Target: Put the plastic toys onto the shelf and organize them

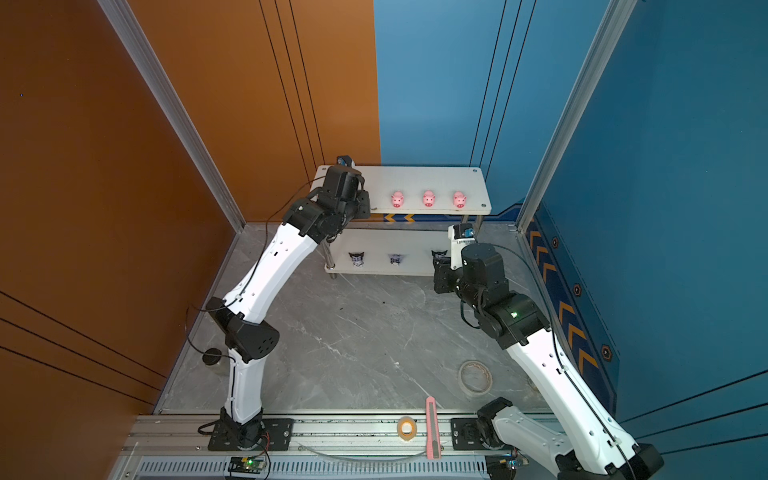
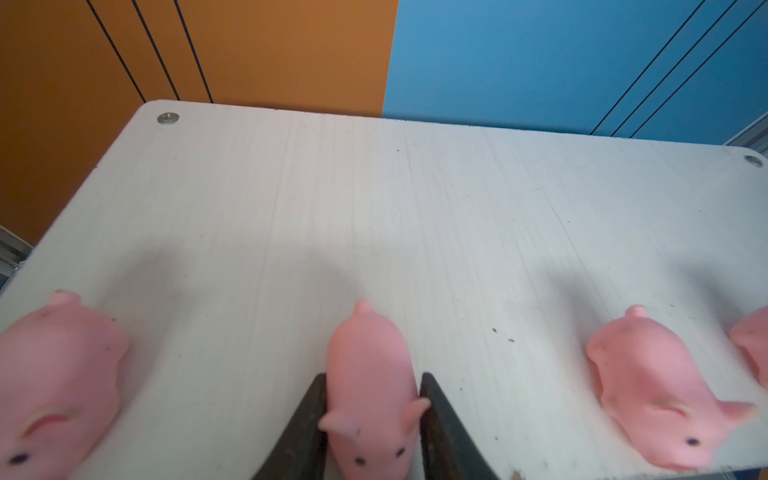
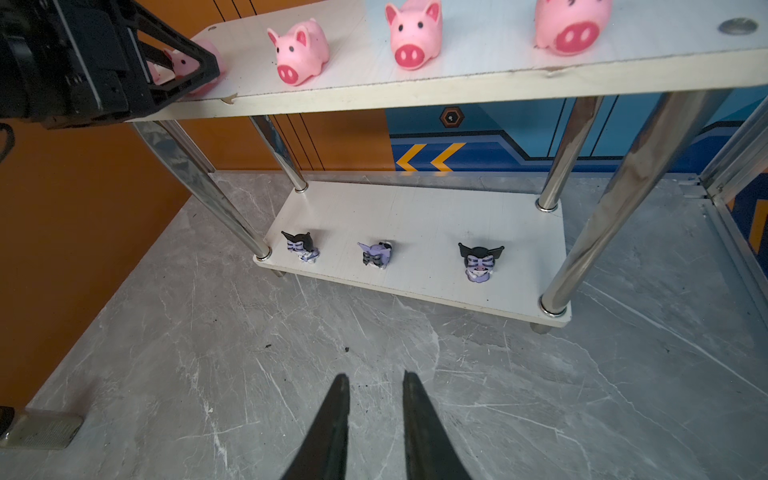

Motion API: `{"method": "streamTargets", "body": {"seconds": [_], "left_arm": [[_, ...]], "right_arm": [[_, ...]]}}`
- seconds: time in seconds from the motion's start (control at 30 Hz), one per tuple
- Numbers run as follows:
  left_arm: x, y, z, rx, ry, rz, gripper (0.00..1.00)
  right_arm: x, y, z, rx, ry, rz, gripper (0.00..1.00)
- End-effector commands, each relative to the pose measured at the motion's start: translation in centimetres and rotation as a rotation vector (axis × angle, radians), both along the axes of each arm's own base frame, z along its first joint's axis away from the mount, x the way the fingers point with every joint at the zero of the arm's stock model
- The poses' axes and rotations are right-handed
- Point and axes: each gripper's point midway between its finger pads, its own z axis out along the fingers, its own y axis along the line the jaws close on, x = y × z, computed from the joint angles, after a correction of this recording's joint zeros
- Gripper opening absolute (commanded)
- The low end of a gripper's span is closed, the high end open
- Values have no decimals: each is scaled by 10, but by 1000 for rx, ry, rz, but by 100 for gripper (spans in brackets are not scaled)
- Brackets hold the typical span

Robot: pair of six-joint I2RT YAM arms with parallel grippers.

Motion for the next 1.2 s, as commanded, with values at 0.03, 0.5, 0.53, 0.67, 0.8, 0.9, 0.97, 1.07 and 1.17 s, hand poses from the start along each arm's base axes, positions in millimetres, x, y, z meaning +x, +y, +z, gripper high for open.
{"method": "streamTargets", "body": {"seconds": [0.03, 0.5, 0.53, 0.67, 0.8, 0.9, 0.97, 1.07, 1.17], "left_arm": [[-2, -12, -4, 4, 11, -29, 36], [-1, -14, -10, 18, 17, -30, 50], [-1, -14, -9, 19, 16, -28, 52], [0, -14, -7, 16, 10, -28, 54], [0, -14, -4, 17, 2, -31, 58], [-3, -16, 4, 6, -11, -45, 64], [-8, -16, 18, 3, -39, -57, 69], [-21, -15, 39, 9, -83, -62, 74], [-36, -10, 61, 22, -127, -59, 76]], "right_arm": [[0, 1, -1, 25, 6, 6, 25], [-1, 1, 0, 26, 3, 5, 26], [-1, 1, -1, 26, 5, 4, 26], [-1, 1, -1, 25, 7, 5, 26], [0, 1, -1, 26, 5, 5, 26], [0, 1, -2, 26, 8, 5, 27], [1, 1, -3, 25, 10, 7, 27], [2, 2, -5, 25, 14, 9, 27], [3, 3, -7, 25, 21, 12, 27]]}}
